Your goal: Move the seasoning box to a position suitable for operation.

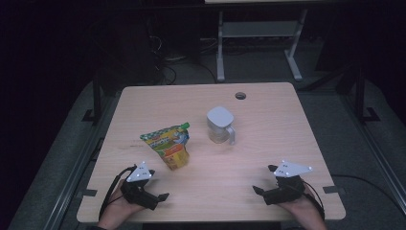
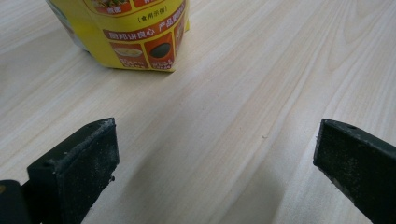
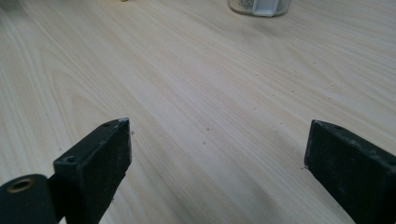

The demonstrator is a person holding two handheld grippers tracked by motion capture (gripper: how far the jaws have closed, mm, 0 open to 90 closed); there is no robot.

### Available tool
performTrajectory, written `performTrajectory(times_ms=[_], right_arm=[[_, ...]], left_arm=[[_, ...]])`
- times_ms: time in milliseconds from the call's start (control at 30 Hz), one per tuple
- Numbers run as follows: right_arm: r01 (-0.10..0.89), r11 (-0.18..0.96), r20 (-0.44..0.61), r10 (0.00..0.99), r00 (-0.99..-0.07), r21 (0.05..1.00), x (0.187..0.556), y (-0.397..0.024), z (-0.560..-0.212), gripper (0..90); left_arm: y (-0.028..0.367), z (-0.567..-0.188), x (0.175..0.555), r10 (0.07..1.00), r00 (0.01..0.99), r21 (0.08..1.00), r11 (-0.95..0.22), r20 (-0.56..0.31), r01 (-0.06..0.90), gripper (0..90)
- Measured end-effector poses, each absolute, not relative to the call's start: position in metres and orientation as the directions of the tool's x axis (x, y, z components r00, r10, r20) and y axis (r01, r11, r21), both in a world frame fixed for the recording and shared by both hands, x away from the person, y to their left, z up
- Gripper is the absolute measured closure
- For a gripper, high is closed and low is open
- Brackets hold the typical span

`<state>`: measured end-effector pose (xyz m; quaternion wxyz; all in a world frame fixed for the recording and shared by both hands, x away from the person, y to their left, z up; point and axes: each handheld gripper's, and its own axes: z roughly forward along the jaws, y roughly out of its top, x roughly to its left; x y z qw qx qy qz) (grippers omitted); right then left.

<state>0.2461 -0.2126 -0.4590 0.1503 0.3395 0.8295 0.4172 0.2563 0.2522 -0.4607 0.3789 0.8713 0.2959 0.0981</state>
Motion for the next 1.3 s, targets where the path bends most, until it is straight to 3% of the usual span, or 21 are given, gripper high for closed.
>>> performTrajectory(times_ms=[1300], right_arm=[[0.485, 0.364, 0.075, 0.735, -0.674, 0.795, 0.283, -0.199, -0.439, 24.4]], left_arm=[[0.250, -0.461, 0.262, 0.583, 0.809, 0.742, -0.512, -0.070, 0.433, 0.0]])
